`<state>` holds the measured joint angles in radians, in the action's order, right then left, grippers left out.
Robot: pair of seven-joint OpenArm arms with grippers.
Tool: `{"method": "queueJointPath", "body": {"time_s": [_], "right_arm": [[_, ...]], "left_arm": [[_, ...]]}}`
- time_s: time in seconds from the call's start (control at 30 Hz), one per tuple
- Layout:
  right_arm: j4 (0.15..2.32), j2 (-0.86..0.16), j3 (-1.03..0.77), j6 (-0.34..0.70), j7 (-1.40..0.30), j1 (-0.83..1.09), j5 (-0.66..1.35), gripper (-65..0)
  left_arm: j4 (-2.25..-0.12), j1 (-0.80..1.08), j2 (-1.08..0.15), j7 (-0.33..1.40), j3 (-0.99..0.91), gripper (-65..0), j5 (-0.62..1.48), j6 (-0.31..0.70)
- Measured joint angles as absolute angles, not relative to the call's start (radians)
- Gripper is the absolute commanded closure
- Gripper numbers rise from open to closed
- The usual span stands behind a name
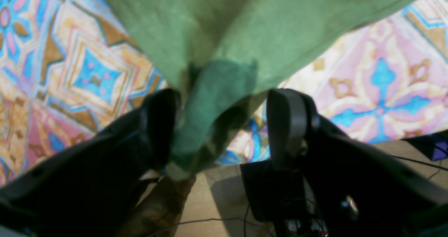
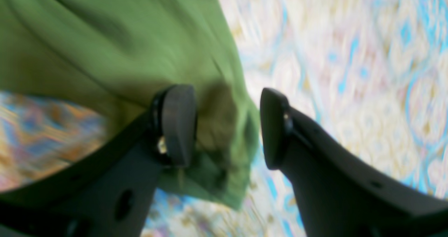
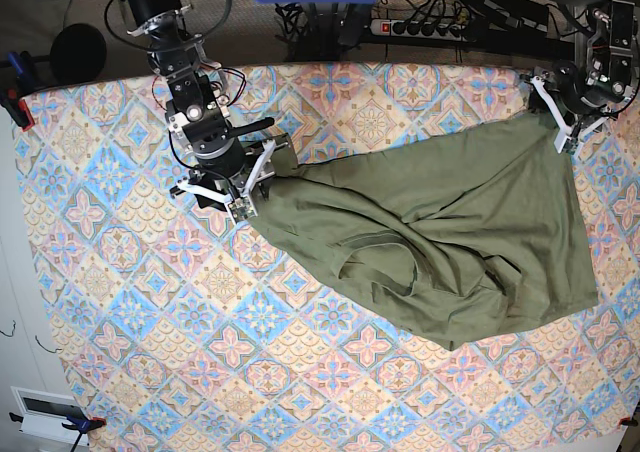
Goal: Layout the t-shirt on the table in an organized manner, then fold the t-shirt properly
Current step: 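Drag the held fabric with the right gripper to straighten the shirt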
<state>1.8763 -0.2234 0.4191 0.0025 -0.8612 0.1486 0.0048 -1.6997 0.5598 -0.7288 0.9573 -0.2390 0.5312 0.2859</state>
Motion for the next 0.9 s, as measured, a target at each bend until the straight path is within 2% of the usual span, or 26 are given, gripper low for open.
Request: {"method": "queueJointPath", "body": {"time_s": [0.3,0.6,0.8,0.9], "right_arm": [[1.854,-0.226,0.427,0.004,-0.866,0.050,0.006,-29.2],[1.734,-0.225,0.544,0.004,-0.860,-0.102,0.008,-29.2],[1.652,-0.231,0.546,0.155,-0.876,-0.083,0.009,-28.9],[1.619,-0.230,0.546,0.153,-0.866,-0.092,0.004,-28.9]], "left_arm": [[-1.699,0.558,-0.710,0.957,-0.245,-40.2,0.530,0.286],[-1.699,0.557,-0.678,0.960,-0.260,-40.2,0.530,0.285],[-1.699,0.557,-0.676,0.960,-0.260,-40.2,0.531,0.286],[-1.699,0.557,-0.676,0.961,-0.260,-40.2,0.530,0.286]]}}
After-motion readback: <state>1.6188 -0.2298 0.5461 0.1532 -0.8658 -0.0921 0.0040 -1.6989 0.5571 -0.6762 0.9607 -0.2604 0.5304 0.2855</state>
